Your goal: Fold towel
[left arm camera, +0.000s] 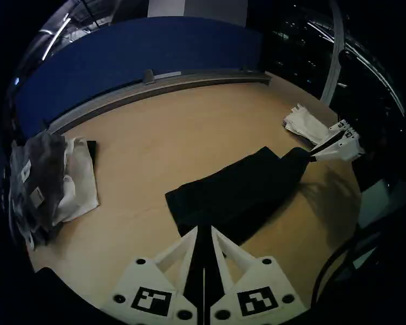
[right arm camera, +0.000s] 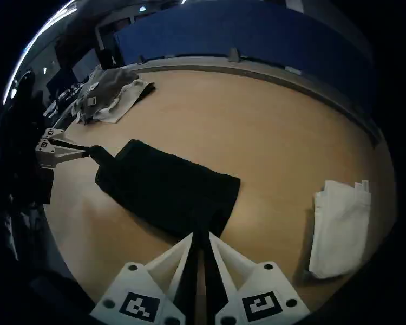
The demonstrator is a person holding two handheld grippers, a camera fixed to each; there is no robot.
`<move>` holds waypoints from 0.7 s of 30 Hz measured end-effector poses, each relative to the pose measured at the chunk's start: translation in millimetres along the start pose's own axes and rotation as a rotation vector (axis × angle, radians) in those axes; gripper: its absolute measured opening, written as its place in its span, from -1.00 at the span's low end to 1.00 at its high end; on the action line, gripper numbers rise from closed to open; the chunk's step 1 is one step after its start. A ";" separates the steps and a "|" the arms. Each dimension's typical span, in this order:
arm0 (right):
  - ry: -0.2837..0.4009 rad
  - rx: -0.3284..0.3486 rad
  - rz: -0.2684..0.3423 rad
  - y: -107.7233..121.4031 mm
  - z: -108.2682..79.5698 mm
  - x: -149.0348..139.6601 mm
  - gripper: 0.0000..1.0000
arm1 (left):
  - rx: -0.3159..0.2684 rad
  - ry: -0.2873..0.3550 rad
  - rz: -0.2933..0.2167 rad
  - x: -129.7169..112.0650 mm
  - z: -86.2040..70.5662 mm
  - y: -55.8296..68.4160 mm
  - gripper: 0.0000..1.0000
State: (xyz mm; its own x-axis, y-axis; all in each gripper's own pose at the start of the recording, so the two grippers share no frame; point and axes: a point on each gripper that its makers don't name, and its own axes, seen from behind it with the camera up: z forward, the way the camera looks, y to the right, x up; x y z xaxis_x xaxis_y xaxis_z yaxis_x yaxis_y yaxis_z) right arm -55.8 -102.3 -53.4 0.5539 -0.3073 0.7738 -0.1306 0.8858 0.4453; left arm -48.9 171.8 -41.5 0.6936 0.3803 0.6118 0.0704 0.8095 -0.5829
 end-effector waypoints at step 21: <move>0.002 -0.023 0.008 0.3 26.8 12.1 -0.26 | 0.005 -0.001 0.029 6.4 21.9 -12.6 -0.93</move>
State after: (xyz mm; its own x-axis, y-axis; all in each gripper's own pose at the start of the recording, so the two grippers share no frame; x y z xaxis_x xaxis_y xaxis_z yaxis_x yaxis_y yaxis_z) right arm -71.2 -115.0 -31.8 0.5545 -0.2992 0.7766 -0.1164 0.8961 0.4283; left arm -61.0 173.9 -18.5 0.6948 0.4039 0.5951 0.0463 0.8005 -0.5975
